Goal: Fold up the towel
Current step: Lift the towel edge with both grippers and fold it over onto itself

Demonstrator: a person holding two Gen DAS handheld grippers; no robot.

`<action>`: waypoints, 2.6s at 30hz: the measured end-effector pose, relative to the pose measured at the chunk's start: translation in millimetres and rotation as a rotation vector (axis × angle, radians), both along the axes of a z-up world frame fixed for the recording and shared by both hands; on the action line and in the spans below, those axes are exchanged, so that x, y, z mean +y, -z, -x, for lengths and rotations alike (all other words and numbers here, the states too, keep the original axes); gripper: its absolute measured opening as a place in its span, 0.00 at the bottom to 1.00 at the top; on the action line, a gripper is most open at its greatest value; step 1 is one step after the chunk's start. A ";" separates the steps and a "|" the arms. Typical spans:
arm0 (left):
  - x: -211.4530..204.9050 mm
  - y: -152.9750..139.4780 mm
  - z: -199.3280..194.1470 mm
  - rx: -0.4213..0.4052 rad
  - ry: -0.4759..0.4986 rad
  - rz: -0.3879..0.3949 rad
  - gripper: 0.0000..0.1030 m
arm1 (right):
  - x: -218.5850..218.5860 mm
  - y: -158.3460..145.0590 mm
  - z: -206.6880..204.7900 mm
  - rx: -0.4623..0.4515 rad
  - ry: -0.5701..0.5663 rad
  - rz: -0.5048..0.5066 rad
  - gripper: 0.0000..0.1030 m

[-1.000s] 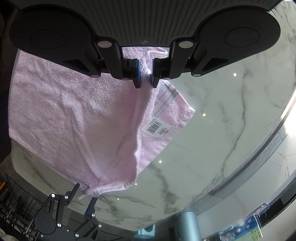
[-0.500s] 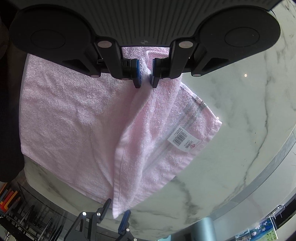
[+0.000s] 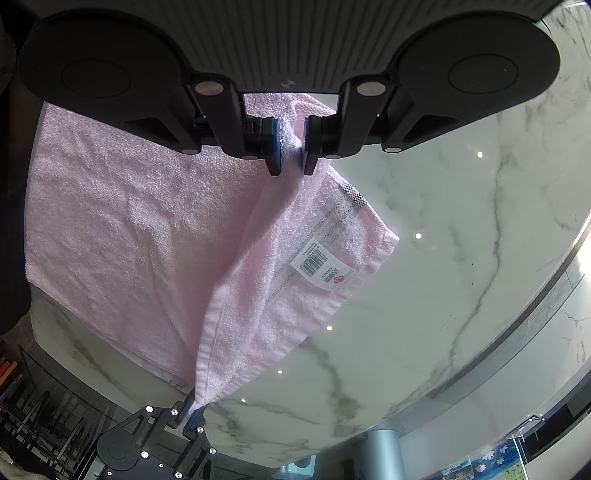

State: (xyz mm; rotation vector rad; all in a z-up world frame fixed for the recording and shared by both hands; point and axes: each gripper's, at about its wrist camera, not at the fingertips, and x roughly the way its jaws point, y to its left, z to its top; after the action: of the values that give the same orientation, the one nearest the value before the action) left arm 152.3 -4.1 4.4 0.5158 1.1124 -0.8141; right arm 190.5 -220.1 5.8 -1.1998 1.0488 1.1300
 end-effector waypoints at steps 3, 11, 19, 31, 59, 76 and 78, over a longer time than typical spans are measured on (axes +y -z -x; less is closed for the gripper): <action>1.4 -8.2 1.5 -0.014 -0.009 -0.004 0.10 | -6.1 -13.1 8.1 0.008 0.018 -0.014 0.05; -5.3 -58.4 26.5 -0.104 0.005 0.002 0.10 | -23.0 -80.4 55.3 -0.005 0.047 -0.069 0.04; -16.8 -116.2 73.6 -0.216 0.050 -0.001 0.10 | -31.2 -149.1 132.8 -0.056 0.013 -0.073 0.04; -31.6 -185.6 145.6 -0.345 0.130 0.029 0.10 | -48.9 -232.2 234.8 -0.096 0.002 -0.100 0.04; -30.9 -194.5 160.7 -0.377 0.126 0.029 0.12 | -51.4 -243.8 254.1 -0.202 0.118 -0.127 0.04; -22.7 -122.1 64.4 -0.211 0.061 0.005 0.12 | -38.5 -158.3 144.5 -0.095 0.190 -0.097 0.04; -22.7 -109.3 53.9 -0.185 0.058 0.000 0.12 | -37.2 -144.8 129.1 -0.073 0.202 -0.096 0.04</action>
State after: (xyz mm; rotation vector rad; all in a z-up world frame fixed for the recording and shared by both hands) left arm 98.4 -26.8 113.7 0.6130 0.9302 -0.7994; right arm 61.4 -257.3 150.6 -1.0273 1.0245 0.9619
